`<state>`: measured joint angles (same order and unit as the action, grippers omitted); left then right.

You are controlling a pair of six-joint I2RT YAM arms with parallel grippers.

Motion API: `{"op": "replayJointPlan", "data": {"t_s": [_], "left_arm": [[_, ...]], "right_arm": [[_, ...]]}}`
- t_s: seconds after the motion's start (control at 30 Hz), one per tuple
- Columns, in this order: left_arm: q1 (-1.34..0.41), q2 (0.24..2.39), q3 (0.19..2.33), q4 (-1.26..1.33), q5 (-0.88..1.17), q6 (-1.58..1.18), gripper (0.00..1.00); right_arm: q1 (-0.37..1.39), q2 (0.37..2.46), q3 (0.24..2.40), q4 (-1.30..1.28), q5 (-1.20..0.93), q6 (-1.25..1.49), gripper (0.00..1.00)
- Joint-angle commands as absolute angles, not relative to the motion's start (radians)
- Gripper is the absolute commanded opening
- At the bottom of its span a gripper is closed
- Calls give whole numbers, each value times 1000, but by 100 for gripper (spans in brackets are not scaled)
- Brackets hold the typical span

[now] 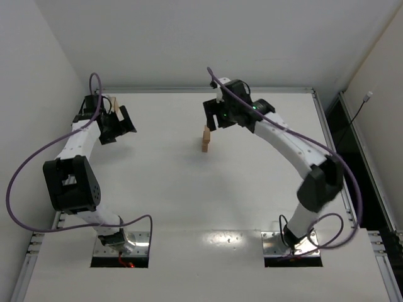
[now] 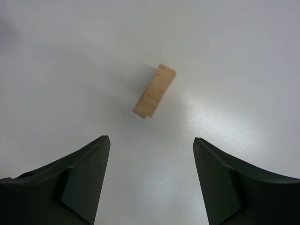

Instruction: Build the wood block tower

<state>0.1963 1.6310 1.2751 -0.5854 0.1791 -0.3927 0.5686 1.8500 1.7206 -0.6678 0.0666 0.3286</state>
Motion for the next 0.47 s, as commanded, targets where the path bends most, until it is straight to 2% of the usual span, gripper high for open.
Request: {"op": "replayJointPlan", "data": {"t_s": [0.0, 0.17, 0.27, 0.43], "left_arm": [[178, 1569, 1269, -557, 227, -307, 100], [157, 1603, 1218, -552, 238, -255, 100], [120, 1614, 1189, -540, 204, -229, 100], [89, 1623, 1189, -538, 161, -193, 100]], "right_arm": [[542, 1631, 1489, -503, 126, 152, 69], [441, 1419, 1209, -450, 147, 64, 70], [355, 1373, 1027, -449, 109, 98, 71], [255, 1296, 914, -419, 60, 124, 71]]}}
